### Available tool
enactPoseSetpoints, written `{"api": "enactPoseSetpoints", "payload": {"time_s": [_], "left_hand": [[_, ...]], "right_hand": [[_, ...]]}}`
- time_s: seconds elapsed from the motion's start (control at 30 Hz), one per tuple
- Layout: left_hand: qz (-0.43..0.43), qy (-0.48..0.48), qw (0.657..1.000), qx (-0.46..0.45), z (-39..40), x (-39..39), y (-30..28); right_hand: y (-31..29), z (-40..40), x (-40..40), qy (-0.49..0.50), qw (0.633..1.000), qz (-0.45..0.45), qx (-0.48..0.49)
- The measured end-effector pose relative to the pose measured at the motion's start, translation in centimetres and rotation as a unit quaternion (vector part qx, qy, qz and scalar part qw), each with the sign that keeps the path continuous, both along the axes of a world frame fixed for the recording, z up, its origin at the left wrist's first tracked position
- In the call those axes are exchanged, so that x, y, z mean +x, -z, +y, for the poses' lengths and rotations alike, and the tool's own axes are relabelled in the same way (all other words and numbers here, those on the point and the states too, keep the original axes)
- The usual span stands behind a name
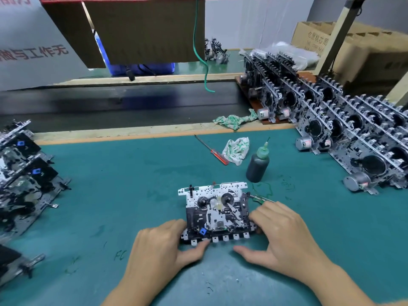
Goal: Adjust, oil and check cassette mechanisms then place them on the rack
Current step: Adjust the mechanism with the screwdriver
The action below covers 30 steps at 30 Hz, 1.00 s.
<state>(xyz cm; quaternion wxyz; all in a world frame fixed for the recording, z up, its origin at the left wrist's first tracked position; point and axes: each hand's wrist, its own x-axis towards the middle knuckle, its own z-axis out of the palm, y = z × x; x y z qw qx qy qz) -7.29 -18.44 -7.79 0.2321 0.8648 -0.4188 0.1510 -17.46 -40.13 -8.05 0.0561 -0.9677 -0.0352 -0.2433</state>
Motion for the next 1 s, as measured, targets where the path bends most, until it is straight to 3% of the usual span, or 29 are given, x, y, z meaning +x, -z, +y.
{"api": "enactPoseSetpoints", "payload": {"time_s": [0.2, 0.33, 0.47, 0.63, 0.9, 1.0], "left_hand": [[0.041, 0.032, 0.998, 0.023, 0.5, 0.7, -0.1], [0.064, -0.024, 0.998, 0.009, -0.2, 0.1, -0.2], [0.027, -0.048, 0.999, -0.005, -0.6, -0.2, -0.1], [0.05, -0.03, 0.998, 0.001, -0.4, 0.1, -0.6], [0.078, 0.015, 0.996, 0.027, -0.1, -0.4, -0.6], [0.094, -0.016, 0.995, 0.021, -0.1, -0.3, -0.7]], "right_hand": [[0.3, 0.0, 0.1, -0.009, 1.0, -0.005, 0.005], [0.4, 0.2, 0.1, -0.003, 1.0, -0.013, -0.001], [0.0, 0.1, -0.1, -0.022, 0.999, -0.001, 0.03], [-0.1, 1.2, 0.2, 0.03, 0.999, -0.031, 0.032], [-0.2, 1.4, 0.0, 0.088, 0.995, -0.006, 0.042], [-0.3, 1.0, 0.0, 0.05, 0.997, 0.002, 0.063]]}}
